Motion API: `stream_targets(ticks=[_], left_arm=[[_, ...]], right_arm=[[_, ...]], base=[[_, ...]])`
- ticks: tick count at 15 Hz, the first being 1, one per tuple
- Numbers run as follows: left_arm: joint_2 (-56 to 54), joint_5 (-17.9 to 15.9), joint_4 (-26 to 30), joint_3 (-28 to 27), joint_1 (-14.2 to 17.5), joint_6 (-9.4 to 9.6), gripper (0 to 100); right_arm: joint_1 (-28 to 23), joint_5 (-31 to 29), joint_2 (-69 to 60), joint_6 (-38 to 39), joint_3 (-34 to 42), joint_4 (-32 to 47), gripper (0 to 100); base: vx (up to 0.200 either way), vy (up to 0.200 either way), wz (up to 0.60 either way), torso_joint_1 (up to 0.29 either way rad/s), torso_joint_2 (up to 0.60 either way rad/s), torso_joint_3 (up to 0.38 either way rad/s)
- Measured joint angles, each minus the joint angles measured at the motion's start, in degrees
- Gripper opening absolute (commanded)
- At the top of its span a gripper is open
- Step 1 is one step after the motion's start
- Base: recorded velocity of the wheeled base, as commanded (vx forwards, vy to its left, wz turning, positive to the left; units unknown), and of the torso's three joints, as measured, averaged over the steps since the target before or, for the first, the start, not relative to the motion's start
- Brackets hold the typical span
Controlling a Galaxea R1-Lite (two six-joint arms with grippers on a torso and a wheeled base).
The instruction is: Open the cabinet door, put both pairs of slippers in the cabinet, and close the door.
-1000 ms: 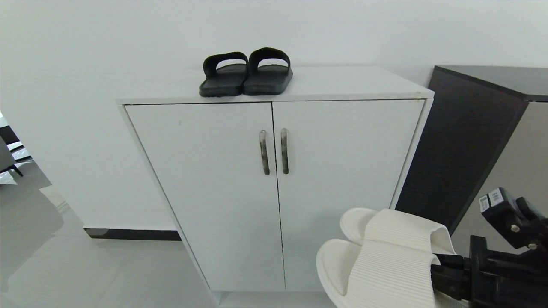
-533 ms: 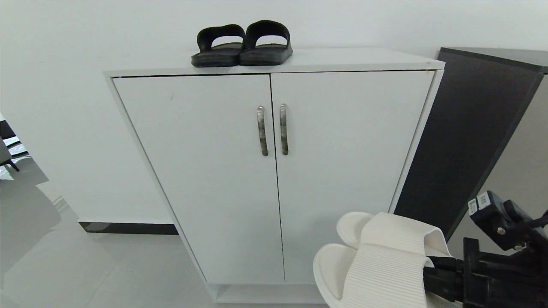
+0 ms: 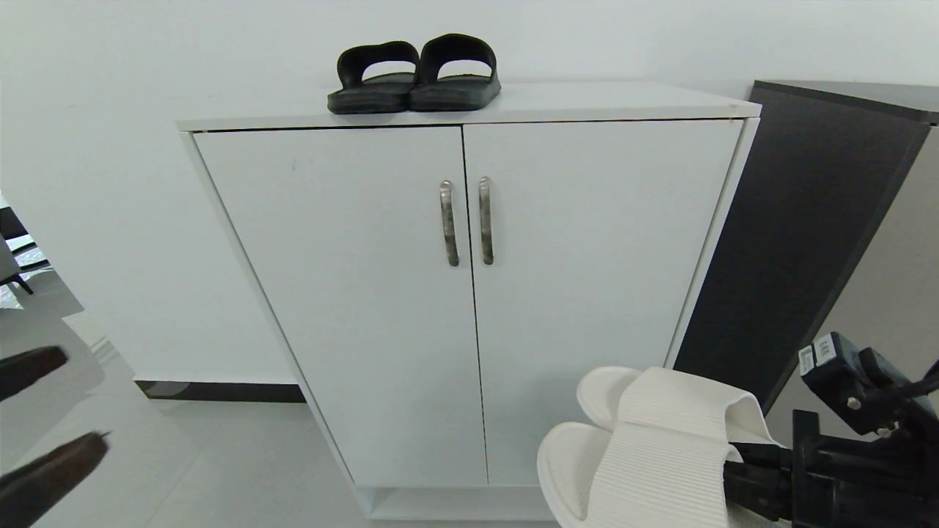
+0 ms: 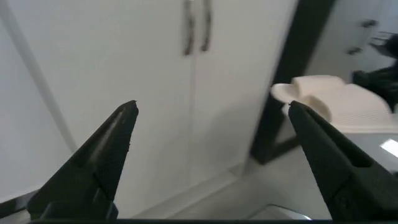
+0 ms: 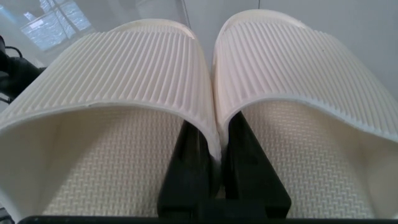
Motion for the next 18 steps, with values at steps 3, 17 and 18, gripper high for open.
stream_targets(ticks=[3,17,18], left_arm=[[10.4,-2.9,-8.2,-3.7,-12.7,-8.98,100],[45.0,8.2,-14.3,-28.6,-31.3,-13.47,100],[46.1,7.1,-14.3,-29.3,-30.4,-12.32,100]], right_arm=[[-0.3,0.0,0.0,0.0,0.0,-1.5,0],[-1.3,0.0,0.2,0.3,-0.5,-2.0,0],[-1.3,0.0,0.2,0.3,-0.5,-2.0,0]], base=[[0.0,0.0,0.0,0.0,0.0,0.0],[0.0,0.0,0.0,0.0,0.0,0.0],[0.0,0.0,0.0,0.0,0.0,0.0]])
